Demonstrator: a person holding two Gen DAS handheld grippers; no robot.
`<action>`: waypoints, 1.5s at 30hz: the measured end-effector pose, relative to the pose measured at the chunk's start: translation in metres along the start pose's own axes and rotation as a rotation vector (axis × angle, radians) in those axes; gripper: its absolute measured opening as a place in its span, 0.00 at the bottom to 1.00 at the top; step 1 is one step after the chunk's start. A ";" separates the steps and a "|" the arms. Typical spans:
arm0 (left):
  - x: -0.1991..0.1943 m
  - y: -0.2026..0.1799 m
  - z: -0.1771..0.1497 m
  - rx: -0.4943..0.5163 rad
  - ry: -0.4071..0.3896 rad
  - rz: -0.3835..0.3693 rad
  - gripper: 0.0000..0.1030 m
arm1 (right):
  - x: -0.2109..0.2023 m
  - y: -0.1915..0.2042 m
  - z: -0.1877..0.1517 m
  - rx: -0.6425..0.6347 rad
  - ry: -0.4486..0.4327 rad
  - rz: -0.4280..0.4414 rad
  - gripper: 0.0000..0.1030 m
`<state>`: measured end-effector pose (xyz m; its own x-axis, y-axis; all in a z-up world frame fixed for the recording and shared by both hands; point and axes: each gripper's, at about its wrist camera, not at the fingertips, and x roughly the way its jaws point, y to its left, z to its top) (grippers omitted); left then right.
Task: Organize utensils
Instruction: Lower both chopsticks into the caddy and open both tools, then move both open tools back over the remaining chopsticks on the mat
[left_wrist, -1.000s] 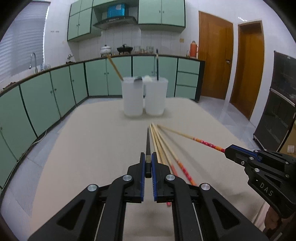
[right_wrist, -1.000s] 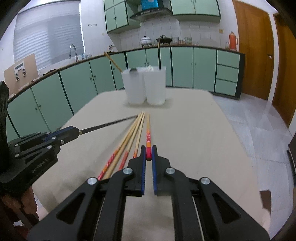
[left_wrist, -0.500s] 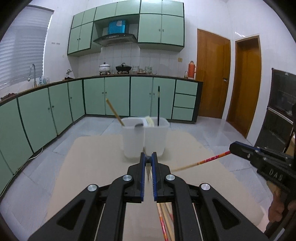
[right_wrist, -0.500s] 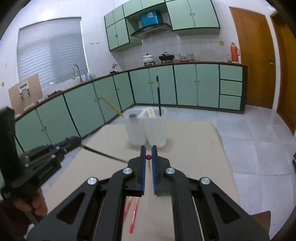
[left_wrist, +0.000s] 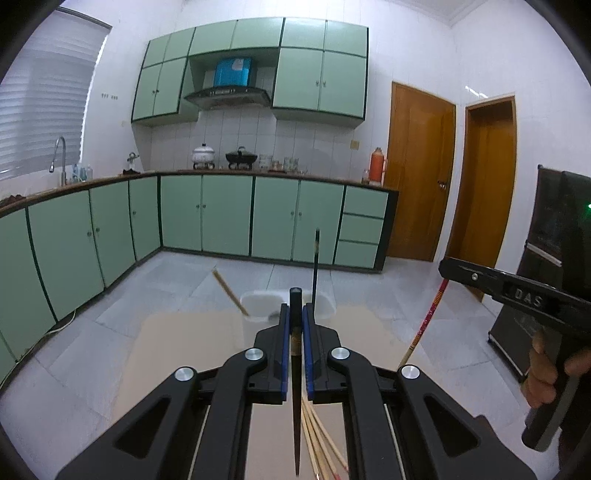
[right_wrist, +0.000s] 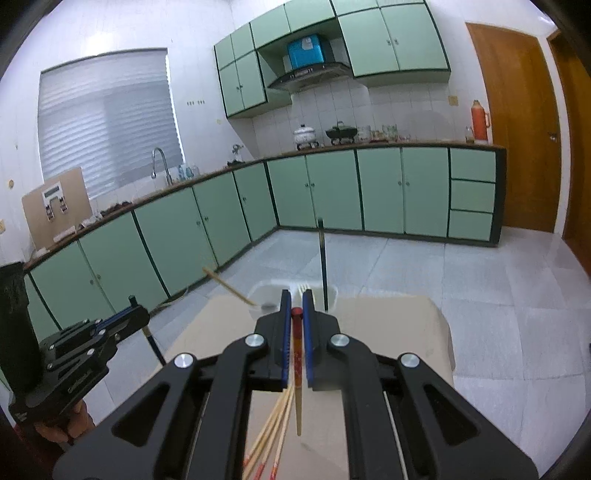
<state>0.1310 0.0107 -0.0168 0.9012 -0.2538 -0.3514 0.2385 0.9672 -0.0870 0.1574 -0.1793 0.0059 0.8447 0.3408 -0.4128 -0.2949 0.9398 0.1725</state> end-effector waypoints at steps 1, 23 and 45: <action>-0.002 0.001 0.007 -0.001 -0.014 -0.003 0.06 | 0.000 -0.001 0.006 0.001 -0.009 0.004 0.05; 0.084 0.015 0.141 0.044 -0.209 0.027 0.06 | 0.104 -0.019 0.118 -0.097 -0.113 -0.079 0.05; 0.168 0.044 0.081 -0.003 -0.003 0.088 0.24 | 0.163 -0.030 0.054 -0.033 0.004 -0.091 0.27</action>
<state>0.3220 0.0100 -0.0041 0.9195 -0.1682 -0.3553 0.1577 0.9857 -0.0587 0.3281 -0.1528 -0.0179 0.8667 0.2540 -0.4293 -0.2316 0.9672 0.1048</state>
